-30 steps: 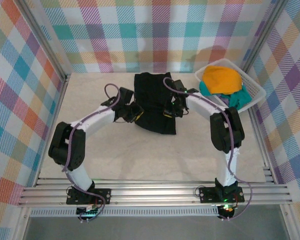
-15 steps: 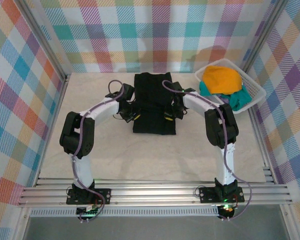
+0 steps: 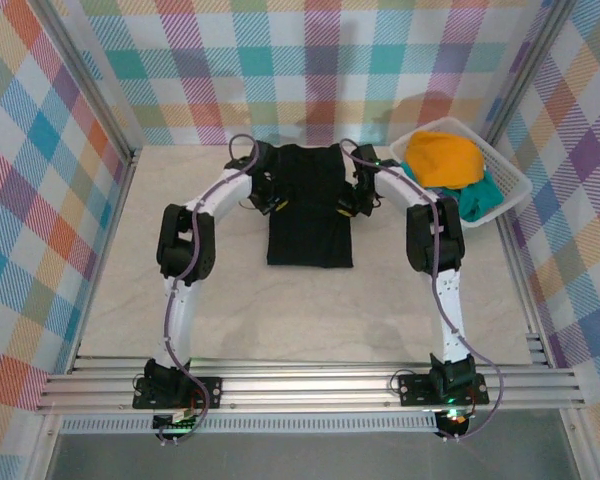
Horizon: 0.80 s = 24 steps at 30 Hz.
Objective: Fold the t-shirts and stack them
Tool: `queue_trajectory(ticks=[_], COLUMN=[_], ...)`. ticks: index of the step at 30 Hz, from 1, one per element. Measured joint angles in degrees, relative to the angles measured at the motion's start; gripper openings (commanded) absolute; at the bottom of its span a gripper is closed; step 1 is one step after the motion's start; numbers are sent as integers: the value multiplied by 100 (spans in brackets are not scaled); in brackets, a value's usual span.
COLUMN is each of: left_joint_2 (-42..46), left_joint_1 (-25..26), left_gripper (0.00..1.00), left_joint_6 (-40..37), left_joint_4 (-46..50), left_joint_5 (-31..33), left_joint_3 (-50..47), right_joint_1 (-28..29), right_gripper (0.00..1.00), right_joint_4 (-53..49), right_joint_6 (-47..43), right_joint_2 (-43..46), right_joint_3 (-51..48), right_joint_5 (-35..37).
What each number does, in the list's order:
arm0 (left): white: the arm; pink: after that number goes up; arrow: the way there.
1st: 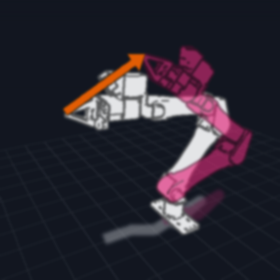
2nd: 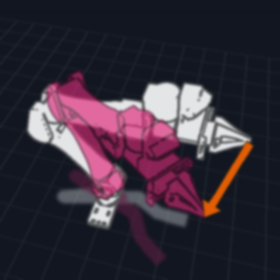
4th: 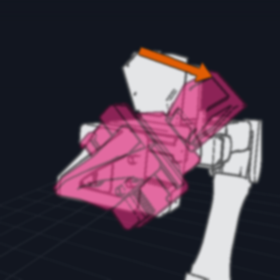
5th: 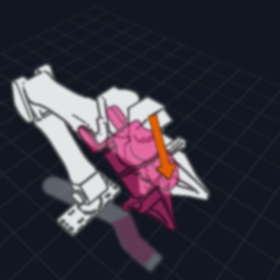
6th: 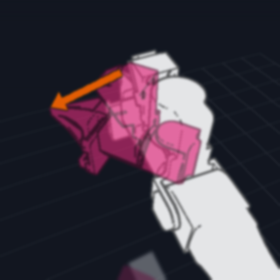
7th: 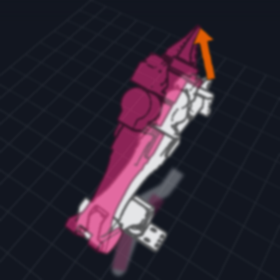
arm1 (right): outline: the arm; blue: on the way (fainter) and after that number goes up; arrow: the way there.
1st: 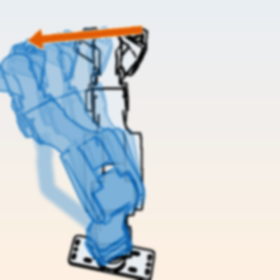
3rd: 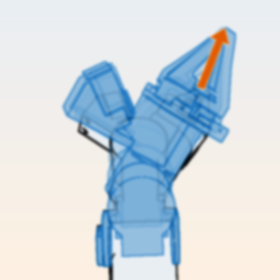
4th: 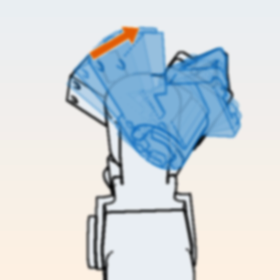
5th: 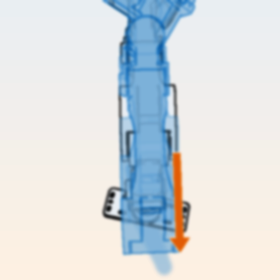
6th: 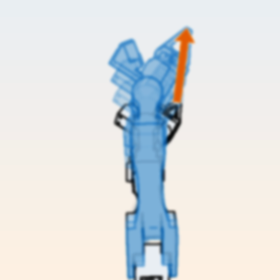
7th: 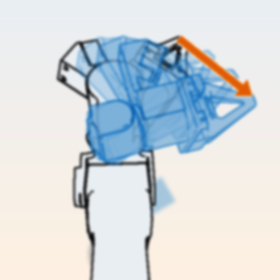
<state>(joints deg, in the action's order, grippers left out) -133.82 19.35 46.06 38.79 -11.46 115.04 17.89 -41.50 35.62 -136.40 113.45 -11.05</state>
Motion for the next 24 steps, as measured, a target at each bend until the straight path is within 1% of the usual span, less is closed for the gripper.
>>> queue_trajectory(ticks=[5, 7, 9, 10, 12, 13, 14, 16, 19, 20, 24], left_joint_2=[-348, -413, -321, -131, 463, 892, 1333, 2218, 3377, 3600, 3683], left_joint_1=[-264, -317, -332, -330, -308, -280, -243, -138, 118, 240, 564], left_gripper=[14, 16, 22, 25, 26, 30, 37, 46, 52, 56, 56], left_joint_6=[-9, -33, -72, -87, -111, -90, -44, 120, 476, 588, 839], left_joint_4=[107, 136, 114, 39, -48, -92, -162, -315, -833, -951, -1325], left_joint_5=[-87, -90, -7, 72, 240, 291, 313, 249, 52, 2, -122], left_joint_3=[868, 918, 627, 240, -745, -1355, -1934, -2942, -4295, -4610, -5160], right_joint_1=[-96, -98, -94, -94, -94, -94, -92, -79, 22, 118, 540], right_gripper=[11, 15, 21, 24, 29, 32, 34, 35, 36, 37, 37], right_joint_4=[-79, -105, -20, 131, 323, 350, 417, 481, 680, 699, 717], right_joint_6=[-11, -33, -90, -131, -157, -160, -151, -90, 0, 28, 98], right_joint_2=[-431, -481, -317, -63, 651, 1102, 1543, 2354, 3285, 3458, 3469], right_joint_3=[855, 1001, 754, 341, -743, -1309, -1836, -2682, -3696, -3952, -4417], right_joint_5=[-195, -212, -195, -166, -116, -76, -61, -74, -101, -98, -103])
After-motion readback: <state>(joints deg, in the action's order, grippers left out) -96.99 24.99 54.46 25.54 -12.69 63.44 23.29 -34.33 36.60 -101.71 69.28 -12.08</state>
